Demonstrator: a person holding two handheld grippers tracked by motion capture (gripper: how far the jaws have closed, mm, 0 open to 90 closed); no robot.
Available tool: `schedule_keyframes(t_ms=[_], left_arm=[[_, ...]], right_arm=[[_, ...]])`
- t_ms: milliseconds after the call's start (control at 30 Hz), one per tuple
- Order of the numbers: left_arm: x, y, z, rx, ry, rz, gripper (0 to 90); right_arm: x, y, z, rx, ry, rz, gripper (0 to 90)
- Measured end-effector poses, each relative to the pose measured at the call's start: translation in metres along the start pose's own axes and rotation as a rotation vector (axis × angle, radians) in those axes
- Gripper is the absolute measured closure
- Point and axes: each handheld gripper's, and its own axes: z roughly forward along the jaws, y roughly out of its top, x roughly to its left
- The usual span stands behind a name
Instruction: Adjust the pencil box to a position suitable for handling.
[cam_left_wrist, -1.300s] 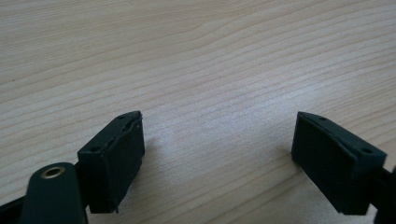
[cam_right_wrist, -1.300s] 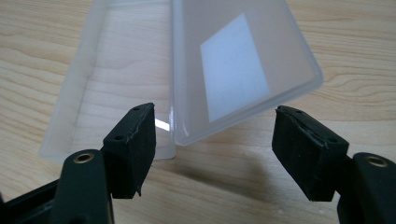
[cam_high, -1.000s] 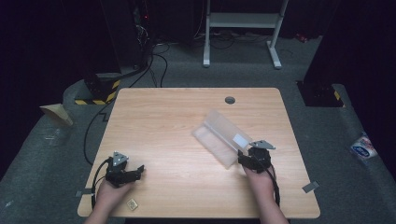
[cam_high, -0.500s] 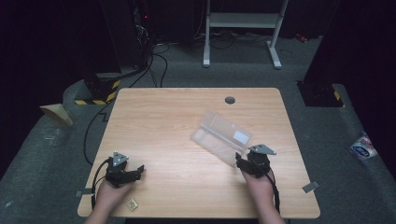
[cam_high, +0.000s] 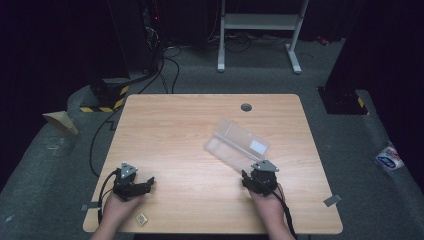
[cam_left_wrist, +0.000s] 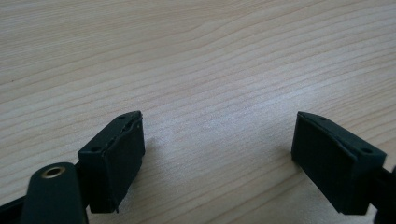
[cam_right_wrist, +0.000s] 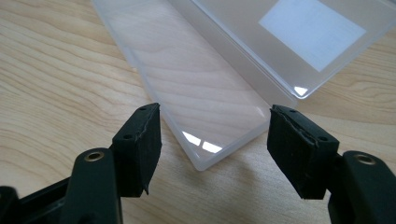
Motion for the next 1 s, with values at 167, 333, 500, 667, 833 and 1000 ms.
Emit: schedule_keyframes(t_ms=[167, 333, 500, 667, 833, 1000], left_arm=[[0.000, 0.000, 0.000, 0.000, 0.000, 0.001, 17.6], [0.000, 0.000, 0.000, 0.000, -0.001, 0.001, 17.7], [0.000, 0.000, 0.000, 0.000, -0.001, 0.001, 17.7], [0.000, 0.000, 0.000, 0.000, -0.001, 0.001, 17.7], [0.000, 0.000, 0.000, 0.000, -0.001, 0.001, 17.7], [0.000, 0.000, 0.000, 0.000, -0.001, 0.001, 17.7]], right_arm=[[-0.007, -0.003, 0.001, 0.014, -0.007, 0.011, 34.5], [-0.019, -0.007, 0.000, 0.029, -0.028, 0.027, 34.5], [-0.028, -0.008, 0.000, 0.030, -0.040, 0.042, 34.6], [-0.043, -0.007, 0.003, 0.037, -0.059, 0.057, 34.6], [-0.053, -0.003, 0.005, 0.029, -0.069, 0.074, 35.2], [-0.059, 0.002, 0.008, 0.038, -0.070, 0.091, 36.7]])
